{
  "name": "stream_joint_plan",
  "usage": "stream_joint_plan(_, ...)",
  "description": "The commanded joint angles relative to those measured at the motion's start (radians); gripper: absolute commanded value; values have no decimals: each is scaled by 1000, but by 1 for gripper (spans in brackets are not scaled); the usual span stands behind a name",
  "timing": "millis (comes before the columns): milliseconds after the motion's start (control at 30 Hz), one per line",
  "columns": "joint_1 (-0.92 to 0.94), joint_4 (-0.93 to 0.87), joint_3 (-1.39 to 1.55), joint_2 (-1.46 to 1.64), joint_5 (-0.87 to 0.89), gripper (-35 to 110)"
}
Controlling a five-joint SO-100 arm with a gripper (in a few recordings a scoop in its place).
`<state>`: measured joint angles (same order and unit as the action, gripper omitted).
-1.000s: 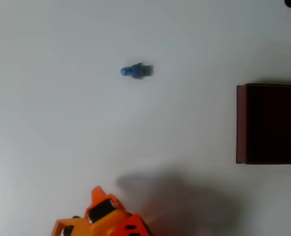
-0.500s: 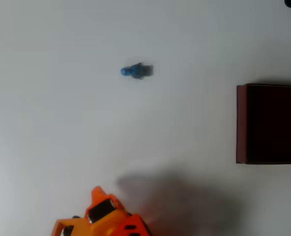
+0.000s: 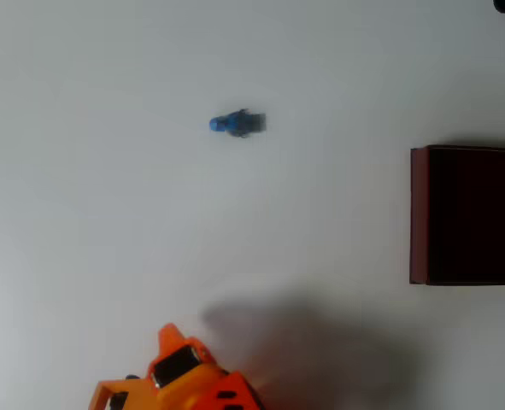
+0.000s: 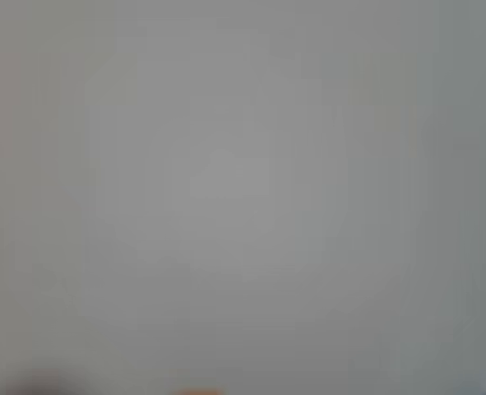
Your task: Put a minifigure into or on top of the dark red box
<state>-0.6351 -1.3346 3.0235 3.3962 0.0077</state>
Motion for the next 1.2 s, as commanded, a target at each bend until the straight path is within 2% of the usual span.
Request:
stream_joint_plan(0,-12,-25,-3,14,-12,0)
stream_joint_plan(400,-11,-25,-6,12,49,0)
stream_joint_plan(500,-17,-23,5,14,302,0)
stream_joint_plan(533,-21,-23,8,14,333,0)
stream_joint_plan(600,-21,-23,8,14,325,0)
stream_joint_plan(733,-84,-25,-12,15,41,0)
stream_joint_plan(800,6,-29,-49,-3,149,0)
stream_joint_plan(867,109,-29,-86,-37,236,5)
stream_joint_plan(900,135,-26,-103,-37,227,9)
stream_joint_plan(967,117,-18,-146,-37,117,27)
stream_joint_plan(1000,121,-20,-167,-38,109,30)
stream_joint_plan(1067,107,8,-221,-66,273,27)
stream_joint_plan(1100,84,35,-252,-100,296,30)
stream_joint_plan(1167,91,61,-337,-249,222,32)
